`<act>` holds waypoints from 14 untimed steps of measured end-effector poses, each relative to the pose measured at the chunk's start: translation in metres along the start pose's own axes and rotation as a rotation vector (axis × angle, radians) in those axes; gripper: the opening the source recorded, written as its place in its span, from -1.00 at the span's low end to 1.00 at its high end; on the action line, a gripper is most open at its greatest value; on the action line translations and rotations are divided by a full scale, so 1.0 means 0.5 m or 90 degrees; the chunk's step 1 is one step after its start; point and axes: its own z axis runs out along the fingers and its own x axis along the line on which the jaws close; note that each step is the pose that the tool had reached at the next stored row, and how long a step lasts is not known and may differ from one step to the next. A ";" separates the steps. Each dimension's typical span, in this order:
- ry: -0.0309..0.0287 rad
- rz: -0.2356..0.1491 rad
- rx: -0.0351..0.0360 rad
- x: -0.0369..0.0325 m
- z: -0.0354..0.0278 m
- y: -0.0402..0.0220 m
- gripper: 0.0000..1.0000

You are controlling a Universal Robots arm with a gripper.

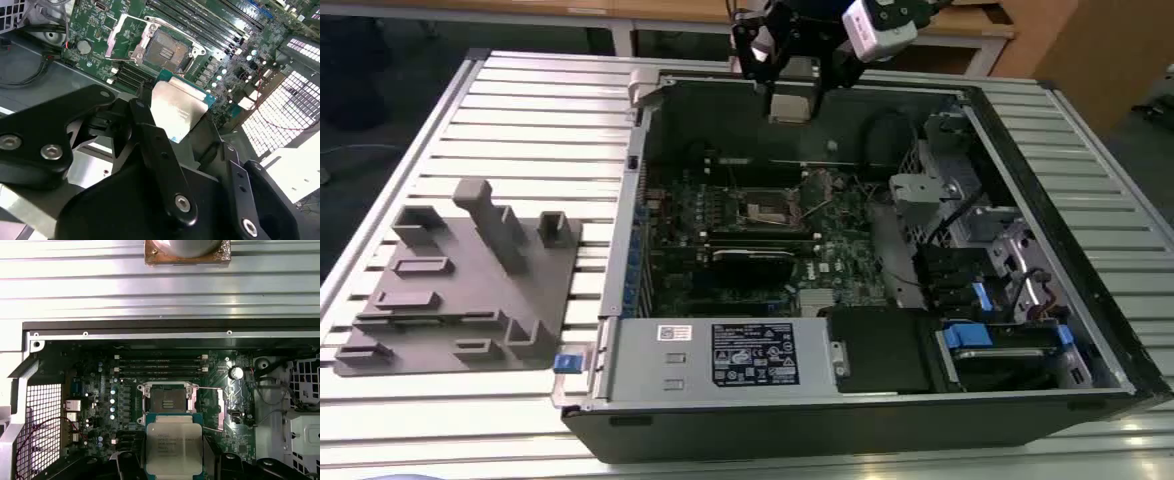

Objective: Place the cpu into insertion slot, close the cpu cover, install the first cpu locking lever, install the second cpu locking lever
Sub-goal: 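Place the cpu into insertion slot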

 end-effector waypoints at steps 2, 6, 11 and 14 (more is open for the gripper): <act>0.0000 0.000 0.0000 0.000 0.000 0.000 0.08; 0.0000 0.000 0.0000 0.000 0.001 0.000 0.08; 0.0000 0.000 -0.0001 0.000 0.006 0.000 0.08; 0.0000 0.000 0.0000 0.000 0.006 -0.001 0.08</act>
